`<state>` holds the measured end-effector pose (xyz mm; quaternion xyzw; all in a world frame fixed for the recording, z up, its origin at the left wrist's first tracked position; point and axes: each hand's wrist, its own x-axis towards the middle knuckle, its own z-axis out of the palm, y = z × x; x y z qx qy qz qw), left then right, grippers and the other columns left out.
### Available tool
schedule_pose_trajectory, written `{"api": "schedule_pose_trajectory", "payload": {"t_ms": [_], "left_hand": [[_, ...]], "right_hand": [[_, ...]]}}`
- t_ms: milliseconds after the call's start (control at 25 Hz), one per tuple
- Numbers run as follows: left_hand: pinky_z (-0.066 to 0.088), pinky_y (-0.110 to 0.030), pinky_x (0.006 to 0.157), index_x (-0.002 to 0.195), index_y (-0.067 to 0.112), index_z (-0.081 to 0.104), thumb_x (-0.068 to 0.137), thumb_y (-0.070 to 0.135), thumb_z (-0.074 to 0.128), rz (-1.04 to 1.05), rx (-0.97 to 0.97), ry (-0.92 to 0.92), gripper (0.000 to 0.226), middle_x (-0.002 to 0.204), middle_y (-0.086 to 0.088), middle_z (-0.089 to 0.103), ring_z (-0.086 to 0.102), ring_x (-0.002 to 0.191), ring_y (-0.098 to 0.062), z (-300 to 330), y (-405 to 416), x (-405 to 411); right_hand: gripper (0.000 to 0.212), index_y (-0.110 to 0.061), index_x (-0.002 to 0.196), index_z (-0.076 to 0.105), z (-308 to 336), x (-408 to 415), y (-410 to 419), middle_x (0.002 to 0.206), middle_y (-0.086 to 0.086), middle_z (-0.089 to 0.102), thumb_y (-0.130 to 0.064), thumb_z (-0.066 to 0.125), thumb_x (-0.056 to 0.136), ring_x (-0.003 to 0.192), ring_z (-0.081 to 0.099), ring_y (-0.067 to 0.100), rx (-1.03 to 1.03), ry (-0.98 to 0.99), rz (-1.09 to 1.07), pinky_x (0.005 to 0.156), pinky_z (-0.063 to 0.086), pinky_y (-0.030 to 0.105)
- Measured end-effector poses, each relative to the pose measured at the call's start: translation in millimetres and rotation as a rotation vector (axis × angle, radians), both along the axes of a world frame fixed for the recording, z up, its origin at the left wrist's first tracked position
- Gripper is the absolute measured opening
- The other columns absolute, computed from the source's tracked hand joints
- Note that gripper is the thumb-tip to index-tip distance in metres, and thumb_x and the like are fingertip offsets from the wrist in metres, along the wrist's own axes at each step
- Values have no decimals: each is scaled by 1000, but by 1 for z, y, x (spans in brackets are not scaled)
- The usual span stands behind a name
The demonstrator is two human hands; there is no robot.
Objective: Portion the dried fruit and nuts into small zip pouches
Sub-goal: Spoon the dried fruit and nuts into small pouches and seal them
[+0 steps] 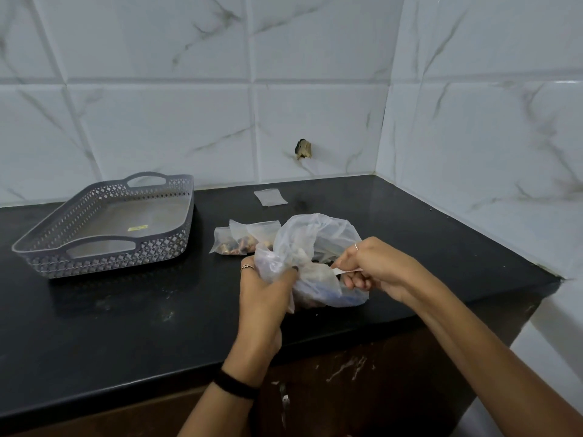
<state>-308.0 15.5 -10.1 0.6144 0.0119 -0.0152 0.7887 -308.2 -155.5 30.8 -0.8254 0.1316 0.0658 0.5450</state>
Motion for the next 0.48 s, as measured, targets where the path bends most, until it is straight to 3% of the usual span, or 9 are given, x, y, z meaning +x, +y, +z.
{"api": "schedule_pose_trajectory", "payload": {"t_ms": [80,160,240,360,480], "left_hand": [[60,-41,74,119,16,53,85,-5,61,-76,-245,161,40,110,-12,67,69,96,-28,9,-4,5],[59,-42,78,120,14,54,87,-6,59,-84,-311,155,39,108,-13,69,70,96,-28,9,-5,8],[58,-41,82,113,21,57,86,-3,62,-12,-173,48,36,105,-7,71,71,95,-23,5,-2,6],[56,-29,68,101,33,60,84,8,68,184,271,-156,31,97,2,71,67,83,-8,-2,17,7],[56,-29,69,113,27,61,85,10,67,215,339,-179,34,97,6,69,66,87,-8,-4,34,10]], "right_hand": [[20,-2,73,62,-3,0,-3,50,10,56,0,50,89,36,41,10,90,34,-38,38,31,18],[18,0,79,63,-4,0,-4,50,10,56,0,48,90,34,41,9,153,53,-57,37,32,18],[18,2,90,65,-6,-1,-2,52,10,57,0,47,92,36,43,9,161,40,-63,36,33,17],[17,-7,91,63,-9,-1,9,57,8,59,-6,47,95,43,45,11,14,-61,3,41,35,19],[15,-11,91,62,-10,-4,18,59,6,61,-11,48,97,43,46,9,-52,-183,61,44,37,17]]}}
